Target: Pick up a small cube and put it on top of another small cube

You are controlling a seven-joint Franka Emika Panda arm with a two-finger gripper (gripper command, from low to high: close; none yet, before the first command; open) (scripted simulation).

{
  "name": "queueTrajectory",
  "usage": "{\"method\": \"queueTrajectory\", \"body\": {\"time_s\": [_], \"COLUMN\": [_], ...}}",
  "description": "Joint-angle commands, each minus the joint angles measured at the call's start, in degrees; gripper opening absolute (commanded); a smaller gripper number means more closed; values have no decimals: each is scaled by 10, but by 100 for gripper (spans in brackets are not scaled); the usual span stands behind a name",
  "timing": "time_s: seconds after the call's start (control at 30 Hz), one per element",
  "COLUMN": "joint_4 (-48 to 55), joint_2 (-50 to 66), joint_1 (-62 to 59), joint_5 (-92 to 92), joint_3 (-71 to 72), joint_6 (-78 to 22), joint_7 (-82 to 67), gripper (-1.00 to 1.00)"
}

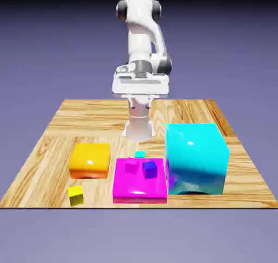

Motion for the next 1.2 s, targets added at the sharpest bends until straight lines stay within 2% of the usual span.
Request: {"method": "queueTrajectory", "body": {"time_s": [0.0,1.03,1.17], "joint_4": [13,404,421], "joint_2": [21,660,722], "joint_1": [6,177,132], "joint_5": [11,338,391], "joint_3": [-14,-430,-372], "joint_6": [-11,-344,-299], "joint_7": [-20,-626,-659], "gripper": [0,0,0]}}
